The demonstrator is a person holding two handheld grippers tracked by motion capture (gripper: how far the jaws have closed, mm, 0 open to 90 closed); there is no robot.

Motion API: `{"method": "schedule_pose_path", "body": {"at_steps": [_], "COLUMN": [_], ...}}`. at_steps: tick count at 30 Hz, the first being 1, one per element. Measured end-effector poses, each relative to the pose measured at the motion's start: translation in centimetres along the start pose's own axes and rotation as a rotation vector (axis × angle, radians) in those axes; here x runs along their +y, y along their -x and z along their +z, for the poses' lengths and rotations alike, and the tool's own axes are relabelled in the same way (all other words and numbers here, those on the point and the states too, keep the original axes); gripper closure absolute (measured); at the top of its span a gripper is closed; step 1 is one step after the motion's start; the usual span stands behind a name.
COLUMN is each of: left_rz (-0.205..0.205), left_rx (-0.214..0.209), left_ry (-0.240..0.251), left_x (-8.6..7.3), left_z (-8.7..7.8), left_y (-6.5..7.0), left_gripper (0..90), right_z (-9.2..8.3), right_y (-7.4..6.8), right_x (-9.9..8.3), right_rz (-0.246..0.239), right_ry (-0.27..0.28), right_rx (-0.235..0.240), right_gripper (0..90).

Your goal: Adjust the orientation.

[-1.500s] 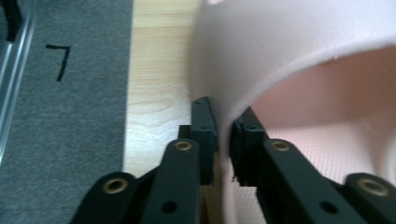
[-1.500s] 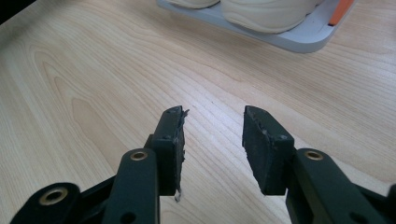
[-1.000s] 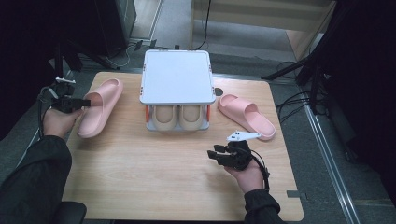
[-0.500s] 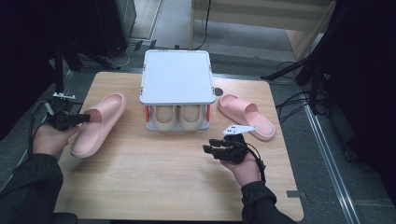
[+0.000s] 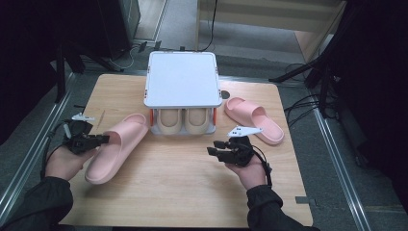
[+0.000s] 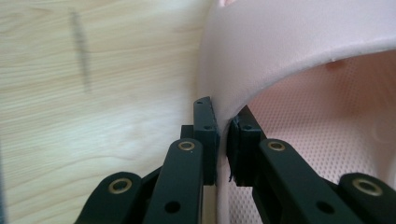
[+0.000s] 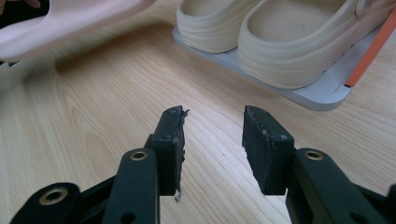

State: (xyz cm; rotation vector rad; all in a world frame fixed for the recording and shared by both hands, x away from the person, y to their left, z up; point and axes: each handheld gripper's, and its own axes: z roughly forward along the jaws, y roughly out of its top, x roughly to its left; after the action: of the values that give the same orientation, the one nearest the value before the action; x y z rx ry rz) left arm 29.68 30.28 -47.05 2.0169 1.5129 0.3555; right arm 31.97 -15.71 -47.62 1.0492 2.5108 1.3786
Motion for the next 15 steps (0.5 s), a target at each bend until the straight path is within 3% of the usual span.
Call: {"method": "schedule_pose_path", "body": {"at_steps": [7,15], "left_rz": [0.048,0.113], "left_rx": [-0.068,-0.146], "left_ry": [-0.003,-0.021], "left_x": [-0.6,-0.6], "left_z": [0.3,1.2], "left_y": [3.2,7.1], "left_gripper": [83.3,83.2], "right_z": [-0.1,0.2], "right_y": [-0.3,-0.5], "right_x": [0.1,0.1], "right_rz": [-0.022,-0.012], "right_ry": [0.017,0.011], "right_rx": [0.001,0.013], "right_gripper": [59.9,61.3]}}
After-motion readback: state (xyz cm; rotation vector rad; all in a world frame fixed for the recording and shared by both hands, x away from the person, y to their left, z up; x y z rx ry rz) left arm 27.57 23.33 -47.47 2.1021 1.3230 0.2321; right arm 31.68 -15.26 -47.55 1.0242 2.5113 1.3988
